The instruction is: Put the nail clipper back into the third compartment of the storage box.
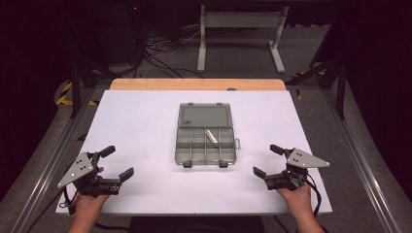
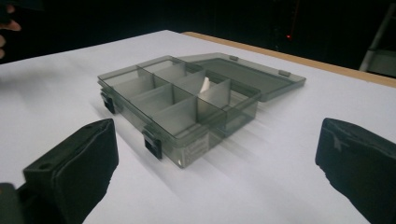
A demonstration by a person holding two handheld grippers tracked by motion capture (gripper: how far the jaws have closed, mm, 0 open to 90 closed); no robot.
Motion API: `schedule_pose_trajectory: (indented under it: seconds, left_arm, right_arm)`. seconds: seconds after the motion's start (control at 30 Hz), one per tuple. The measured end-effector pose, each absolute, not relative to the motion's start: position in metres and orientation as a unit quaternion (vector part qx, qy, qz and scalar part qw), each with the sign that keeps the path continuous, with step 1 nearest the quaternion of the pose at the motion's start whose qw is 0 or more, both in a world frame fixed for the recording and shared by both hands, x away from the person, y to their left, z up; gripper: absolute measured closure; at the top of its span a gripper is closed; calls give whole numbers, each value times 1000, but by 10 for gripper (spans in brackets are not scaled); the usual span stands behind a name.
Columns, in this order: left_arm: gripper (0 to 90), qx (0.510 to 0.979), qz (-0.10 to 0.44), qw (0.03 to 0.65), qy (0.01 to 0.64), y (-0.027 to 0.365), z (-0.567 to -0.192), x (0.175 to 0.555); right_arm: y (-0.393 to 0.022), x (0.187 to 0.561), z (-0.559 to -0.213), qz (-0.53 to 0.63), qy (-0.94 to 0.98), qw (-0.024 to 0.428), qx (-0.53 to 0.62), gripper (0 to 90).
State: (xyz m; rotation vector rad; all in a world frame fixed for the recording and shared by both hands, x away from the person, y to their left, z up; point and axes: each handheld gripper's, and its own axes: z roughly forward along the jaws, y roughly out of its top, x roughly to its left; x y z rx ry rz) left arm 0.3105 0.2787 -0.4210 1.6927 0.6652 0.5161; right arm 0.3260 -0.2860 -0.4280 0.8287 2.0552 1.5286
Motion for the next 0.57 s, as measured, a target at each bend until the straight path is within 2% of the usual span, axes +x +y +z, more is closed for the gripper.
schedule_pose_trajectory:
  seconds: [0.57]
  left_arm:
    - [12,726,212,588,288,280,-426,316]
  right_arm:
    - [-285,326,-438,546,750,225,297,2]
